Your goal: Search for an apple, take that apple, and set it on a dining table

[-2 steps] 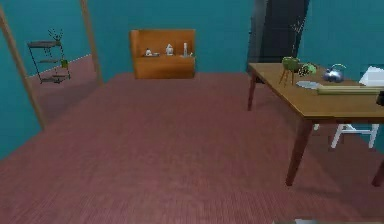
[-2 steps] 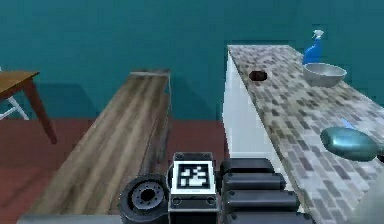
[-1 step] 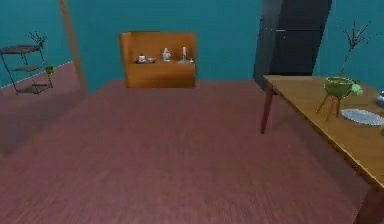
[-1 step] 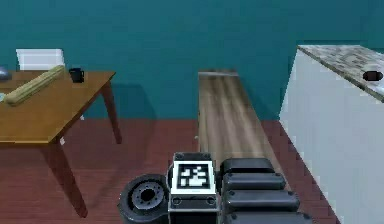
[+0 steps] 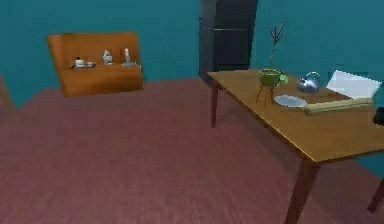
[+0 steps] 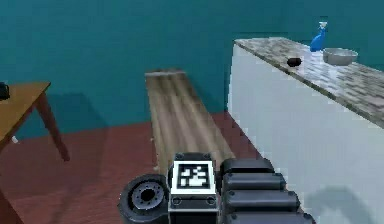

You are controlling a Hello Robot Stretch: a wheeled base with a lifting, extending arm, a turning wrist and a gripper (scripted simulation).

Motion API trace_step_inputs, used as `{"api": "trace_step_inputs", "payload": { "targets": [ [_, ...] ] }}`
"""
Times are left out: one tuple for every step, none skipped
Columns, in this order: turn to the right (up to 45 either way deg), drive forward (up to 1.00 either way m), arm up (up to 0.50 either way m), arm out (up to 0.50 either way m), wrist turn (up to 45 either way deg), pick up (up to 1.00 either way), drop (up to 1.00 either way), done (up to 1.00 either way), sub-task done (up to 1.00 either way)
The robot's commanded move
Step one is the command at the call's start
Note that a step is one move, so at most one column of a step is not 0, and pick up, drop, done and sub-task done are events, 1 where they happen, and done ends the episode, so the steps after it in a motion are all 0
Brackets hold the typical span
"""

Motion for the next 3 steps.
{"api": "trace_step_inputs", "payload": {
  "targets": [
    [0.0,1.0,0.0,0.0,0.0,0.0,0.0,0.0,0.0],
    [0.0,0.65,0.0,0.0,0.0,0.0,0.0,0.0,0.0],
    [45.0,0.0,0.0,0.0,0.0,0.0,0.0,0.0,0.0]
  ]
}}
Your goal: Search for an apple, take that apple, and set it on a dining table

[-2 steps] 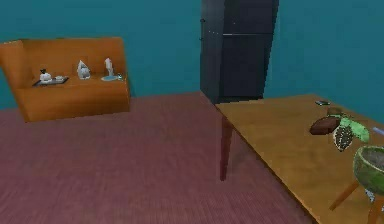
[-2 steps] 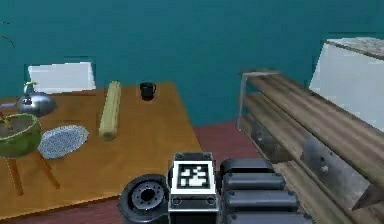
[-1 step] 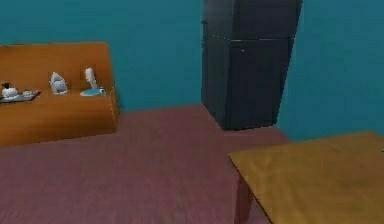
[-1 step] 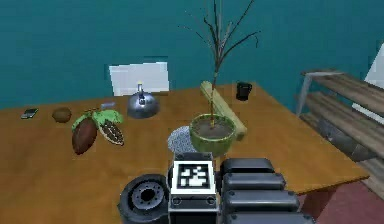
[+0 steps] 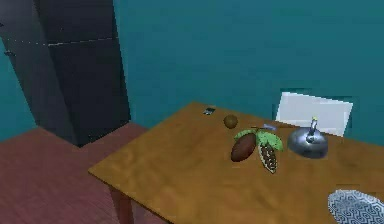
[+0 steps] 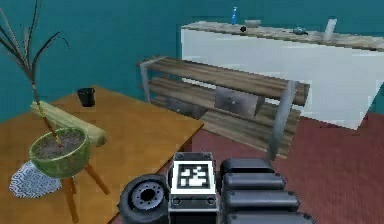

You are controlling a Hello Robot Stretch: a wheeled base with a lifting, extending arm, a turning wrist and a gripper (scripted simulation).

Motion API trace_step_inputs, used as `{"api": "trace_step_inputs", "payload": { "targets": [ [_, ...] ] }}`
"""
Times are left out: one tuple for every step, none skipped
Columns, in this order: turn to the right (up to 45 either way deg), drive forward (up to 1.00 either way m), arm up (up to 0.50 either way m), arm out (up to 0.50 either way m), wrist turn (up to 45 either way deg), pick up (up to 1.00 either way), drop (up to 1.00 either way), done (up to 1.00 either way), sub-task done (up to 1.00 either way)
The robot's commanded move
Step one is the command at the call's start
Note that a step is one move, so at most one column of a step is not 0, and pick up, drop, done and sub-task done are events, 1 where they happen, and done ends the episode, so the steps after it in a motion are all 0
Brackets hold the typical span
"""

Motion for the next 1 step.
{"api": "trace_step_inputs", "payload": {
  "targets": [
    [18.0,0.0,0.0,0.0,0.0,0.0,0.0,0.0,0.0]
  ]
}}
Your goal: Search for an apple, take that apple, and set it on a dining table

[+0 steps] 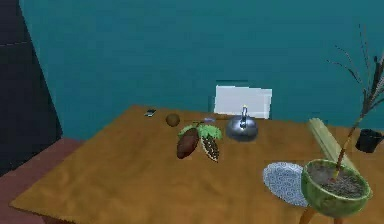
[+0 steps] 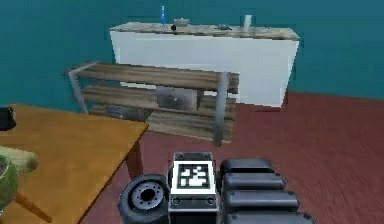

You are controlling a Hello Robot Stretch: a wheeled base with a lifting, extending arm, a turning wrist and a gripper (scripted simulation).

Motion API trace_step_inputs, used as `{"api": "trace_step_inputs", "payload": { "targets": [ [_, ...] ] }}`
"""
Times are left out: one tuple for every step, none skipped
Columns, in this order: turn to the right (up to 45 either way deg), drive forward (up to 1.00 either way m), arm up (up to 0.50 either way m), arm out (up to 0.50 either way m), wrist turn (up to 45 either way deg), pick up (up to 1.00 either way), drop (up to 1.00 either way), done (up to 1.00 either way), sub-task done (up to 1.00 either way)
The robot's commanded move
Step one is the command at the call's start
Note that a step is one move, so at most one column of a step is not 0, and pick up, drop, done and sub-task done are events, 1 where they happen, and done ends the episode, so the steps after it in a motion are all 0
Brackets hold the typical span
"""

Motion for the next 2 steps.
{"api": "trace_step_inputs", "payload": {
  "targets": [
    [-45.0,0.0,0.0,0.0,0.0,0.0,0.0,0.0,0.0],
    [0.0,0.0,0.0,0.48,0.0,0.0,0.0,0.0,0.0]
  ]
}}
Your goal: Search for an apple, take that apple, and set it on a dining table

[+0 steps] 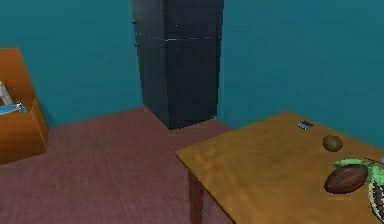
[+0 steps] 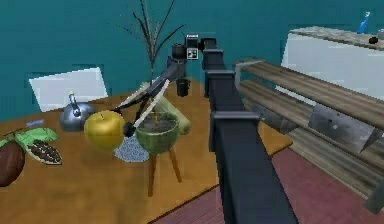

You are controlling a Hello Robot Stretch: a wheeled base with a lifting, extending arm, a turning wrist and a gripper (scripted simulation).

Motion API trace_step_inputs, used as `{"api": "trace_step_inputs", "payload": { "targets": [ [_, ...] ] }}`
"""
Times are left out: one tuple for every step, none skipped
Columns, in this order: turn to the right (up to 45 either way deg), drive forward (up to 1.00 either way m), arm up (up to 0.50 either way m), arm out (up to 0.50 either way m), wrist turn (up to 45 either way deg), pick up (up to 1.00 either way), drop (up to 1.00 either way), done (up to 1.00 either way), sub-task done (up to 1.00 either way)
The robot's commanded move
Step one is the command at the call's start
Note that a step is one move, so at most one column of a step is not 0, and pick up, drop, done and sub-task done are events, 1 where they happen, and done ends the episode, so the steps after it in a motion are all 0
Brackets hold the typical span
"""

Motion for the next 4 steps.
{"api": "trace_step_inputs", "payload": {
  "targets": [
    [0.0,0.0,0.0,0.0,39.0,0.0,0.0,0.0,0.0],
    [0.0,0.0,-0.32,0.0,0.0,0.0,0.0,0.0,0.0],
    [0.0,0.0,0.0,0.0,0.0,0.0,1.0,0.0,0.0],
    [0.0,0.0,0.0,-0.1,0.0,0.0,0.0,0.0,0.0]
  ]
}}
